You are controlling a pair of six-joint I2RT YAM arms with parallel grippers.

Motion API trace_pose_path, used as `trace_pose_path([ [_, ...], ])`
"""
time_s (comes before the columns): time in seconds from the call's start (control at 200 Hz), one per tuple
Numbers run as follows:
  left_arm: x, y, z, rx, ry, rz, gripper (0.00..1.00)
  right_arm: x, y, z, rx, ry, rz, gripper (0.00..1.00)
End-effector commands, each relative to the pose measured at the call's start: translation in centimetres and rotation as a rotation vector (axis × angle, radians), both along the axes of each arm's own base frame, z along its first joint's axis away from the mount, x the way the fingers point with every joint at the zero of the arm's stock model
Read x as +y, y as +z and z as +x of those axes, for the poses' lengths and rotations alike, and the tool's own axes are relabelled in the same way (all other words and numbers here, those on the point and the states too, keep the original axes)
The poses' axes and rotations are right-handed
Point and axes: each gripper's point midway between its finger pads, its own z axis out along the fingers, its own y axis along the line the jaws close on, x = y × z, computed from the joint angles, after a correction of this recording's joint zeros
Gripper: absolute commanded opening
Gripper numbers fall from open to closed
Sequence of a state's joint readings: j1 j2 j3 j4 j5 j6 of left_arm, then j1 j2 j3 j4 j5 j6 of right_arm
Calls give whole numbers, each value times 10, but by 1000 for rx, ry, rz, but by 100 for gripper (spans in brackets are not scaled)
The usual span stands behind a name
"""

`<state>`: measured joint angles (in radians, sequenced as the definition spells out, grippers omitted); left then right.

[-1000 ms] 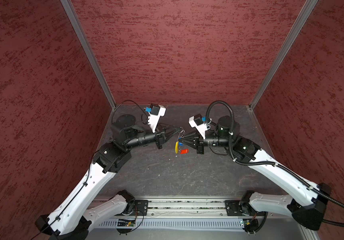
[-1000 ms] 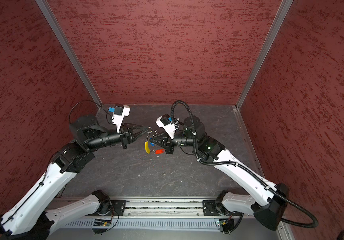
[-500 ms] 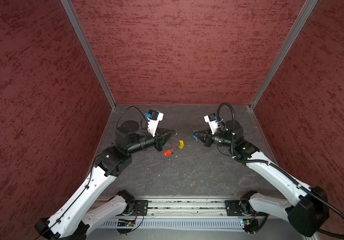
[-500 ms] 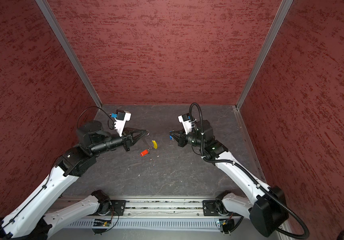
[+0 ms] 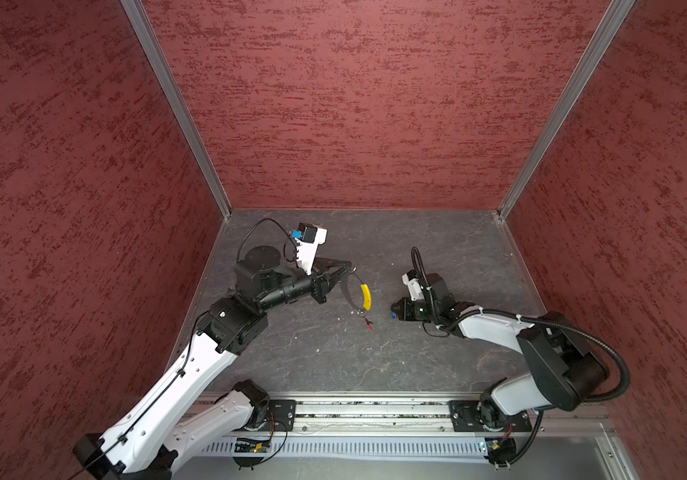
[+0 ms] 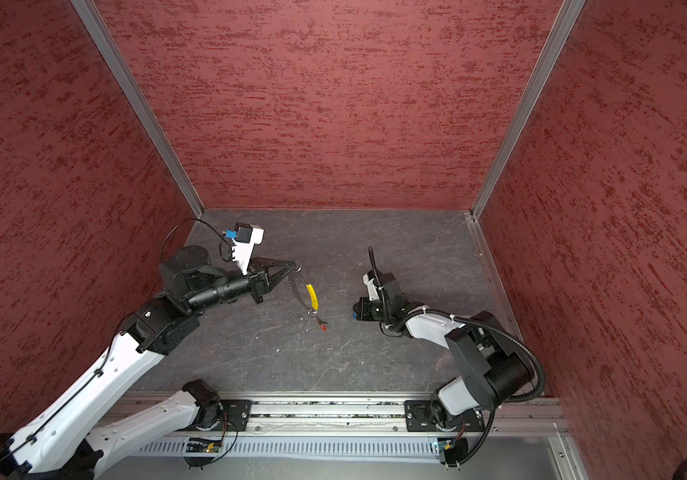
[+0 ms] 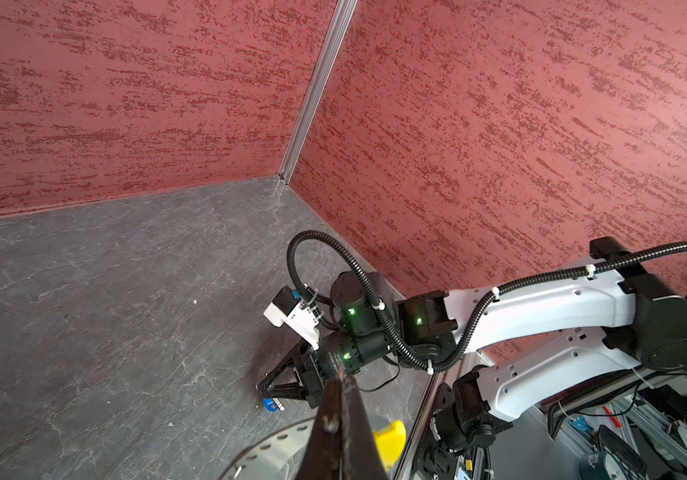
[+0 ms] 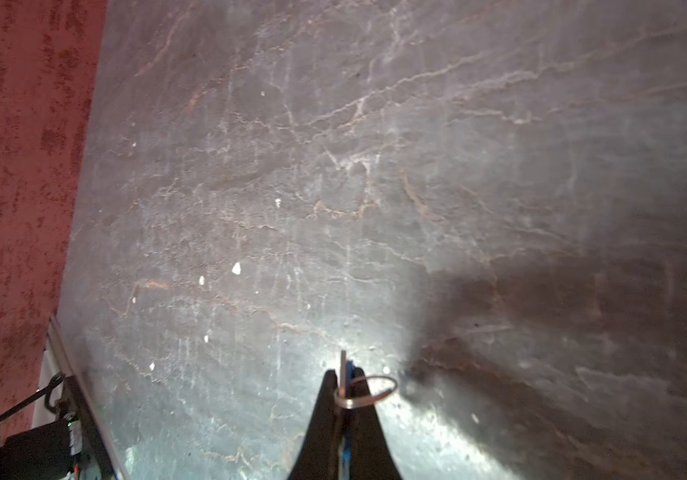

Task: Remove the keys from the keyring

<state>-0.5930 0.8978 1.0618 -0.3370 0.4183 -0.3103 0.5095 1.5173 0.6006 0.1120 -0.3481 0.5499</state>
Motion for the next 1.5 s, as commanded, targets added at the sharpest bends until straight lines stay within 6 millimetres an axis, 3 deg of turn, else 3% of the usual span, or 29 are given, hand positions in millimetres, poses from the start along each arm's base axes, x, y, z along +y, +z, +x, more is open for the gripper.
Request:
trace_pose_path([
  [0.0, 1, 9, 1, -23, 2, -38, 0, -6, -5, 10, -17, -74, -17, 12],
  [0.105, 0, 9, 1, -19, 2, -41, 0, -11, -1, 11, -24, -97, -35, 35],
  [0.21, 0, 9, 2, -16, 1, -40, 0, -13, 18, 17, -69, -106, -44, 46],
  [0.326, 1, 10, 3, -15, 8, -37, 0, -10, 82, 27, -215, -94, 6, 48],
  [0.471, 1, 14, 6, -19, 21, -44, 0, 10, 184, 26, -418, 16, 132, 50],
  [0.596, 1, 23, 13, -28, 46, -60, 0, 37, 273, 4, -613, 141, 217, 55],
  [0.641, 3, 29, 16, -35, 68, -67, 0, 46, 298, -7, -670, 179, 244, 61],
  [0.781, 9, 41, 26, -51, 134, -88, 0, 72, 347, -39, -796, 274, 331, 65],
  [0.882, 13, 49, 30, -62, 172, -102, 0, 89, 357, -54, -838, 335, 333, 67],
  [1.122, 9, 60, 27, -79, 137, -125, 0, 113, 330, -43, -796, 379, 245, 62],
  [1.172, 8, 61, 26, -80, 131, -128, 0, 115, 326, -42, -792, 385, 235, 57],
  [1.312, 9, 61, 25, -76, 132, -123, 0, 117, 323, -43, -790, 403, 230, 27],
  [1.428, 9, 59, 24, -68, 125, -109, 0, 116, 326, -45, -788, 427, 247, 13],
  [1.498, 9, 57, 20, -75, 108, -89, 31, 111, 328, -44, -778, 450, 259, 6],
])
